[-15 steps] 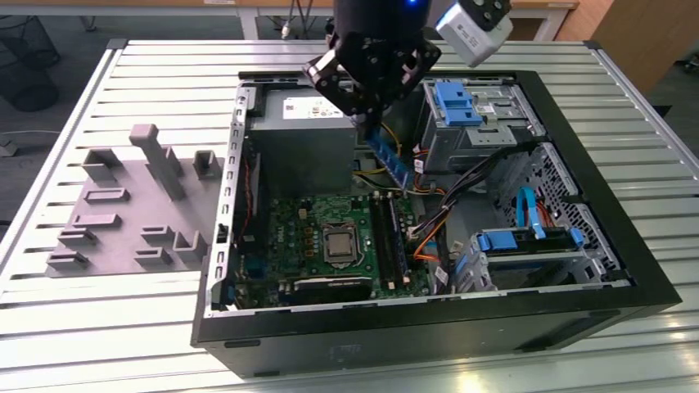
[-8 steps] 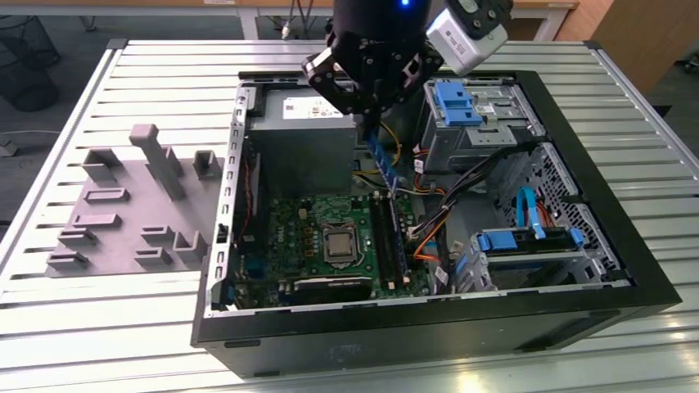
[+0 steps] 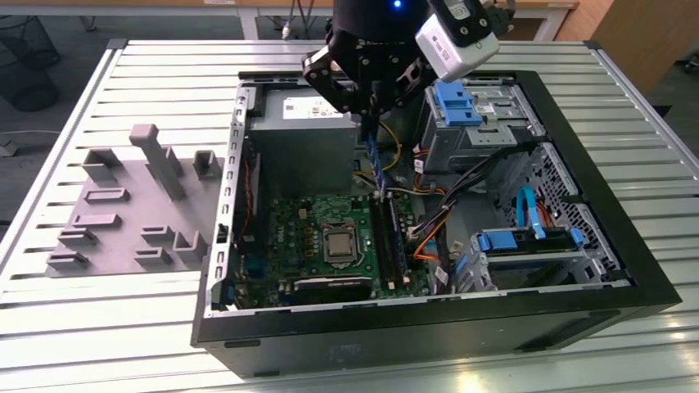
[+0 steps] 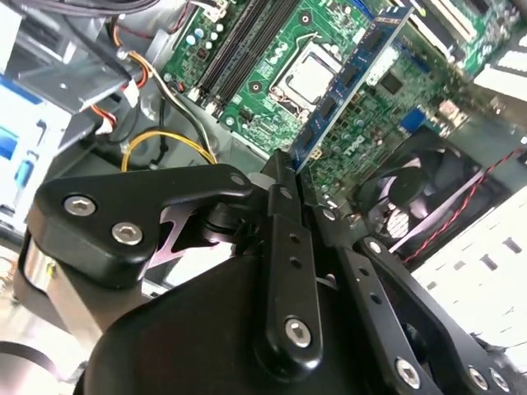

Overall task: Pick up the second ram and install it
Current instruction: 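Insert the second ram into the second slot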

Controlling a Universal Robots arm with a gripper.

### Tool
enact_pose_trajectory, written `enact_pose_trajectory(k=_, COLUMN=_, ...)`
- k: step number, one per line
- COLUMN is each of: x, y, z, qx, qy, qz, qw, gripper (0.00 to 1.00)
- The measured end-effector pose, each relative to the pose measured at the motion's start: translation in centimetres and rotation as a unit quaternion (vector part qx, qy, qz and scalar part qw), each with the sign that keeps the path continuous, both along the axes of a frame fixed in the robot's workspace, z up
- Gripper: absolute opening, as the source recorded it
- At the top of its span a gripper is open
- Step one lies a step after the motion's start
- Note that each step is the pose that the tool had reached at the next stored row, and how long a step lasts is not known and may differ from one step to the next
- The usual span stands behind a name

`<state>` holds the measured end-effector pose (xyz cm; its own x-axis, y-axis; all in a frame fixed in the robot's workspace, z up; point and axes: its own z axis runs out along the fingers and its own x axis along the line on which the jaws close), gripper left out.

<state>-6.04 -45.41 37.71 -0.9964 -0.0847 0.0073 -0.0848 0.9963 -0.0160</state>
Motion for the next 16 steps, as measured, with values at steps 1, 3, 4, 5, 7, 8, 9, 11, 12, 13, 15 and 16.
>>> enact_pose_trajectory(k=1, x=0.0, y=0.0, z=-0.01, qx=-0.0002, qy=0.0, qz=-0.005, qw=1.0, gripper=0.14)
enact_pose_trajectory(k=3, x=0.0, y=0.0, z=-0.01, qx=-0.0002, qy=0.0, qz=-0.005, qw=1.0, gripper=0.14)
enact_pose_trajectory(k=4, x=0.0, y=0.0, z=-0.01, qx=-0.0002, qy=0.0, qz=-0.005, qw=1.0, gripper=0.14)
enact_pose_trajectory(k=5, x=0.0, y=0.0, z=-0.01, qx=-0.0003, qy=0.0, qz=-0.005, qw=1.0, gripper=0.14)
enact_pose_trajectory(k=7, x=0.1, y=0.01, z=-0.11, qx=-0.0002, qy=-0.0001, qz=-0.006, qw=1.0, gripper=0.14)
enact_pose_trajectory(k=8, x=0.2, y=0.0, z=-0.23, qx=-0.0002, qy=-0.0001, qz=-0.009, qw=1.0, gripper=0.14)
enact_pose_trajectory(k=9, x=0.3, y=0.0, z=-0.38, qx=-0.0003, qy=-0.0001, qz=-0.011, qw=0.9999, gripper=0.14)
enact_pose_trajectory(k=11, x=0.6, y=0.0, z=-0.71, qx=-0.0003, qy=-0.0001, qz=-0.015, qw=0.9999, gripper=0.14)
enact_pose_trajectory(k=12, x=0.8, y=0.0, z=-0.87, qx=-0.0003, qy=-0.0001, qz=-0.016, qw=0.9999, gripper=0.14)
enact_pose_trajectory(k=13, x=1.0, y=0.0, z=-1.0, qx=-0.0002, qy=-0.0003, qz=-0.017, qw=0.9999, gripper=0.14)
enact_pose_trajectory(k=15, x=1.2, y=0.0, z=-1.23, qx=-0.0003, qy=-0.0014, qz=-0.019, qw=0.9998, gripper=0.14)
enact_pose_trajectory(k=16, x=1.5, y=0.0, z=-1.38, qx=-0.0003, qy=-0.0016, qz=-0.019, qw=0.9998, gripper=0.14)
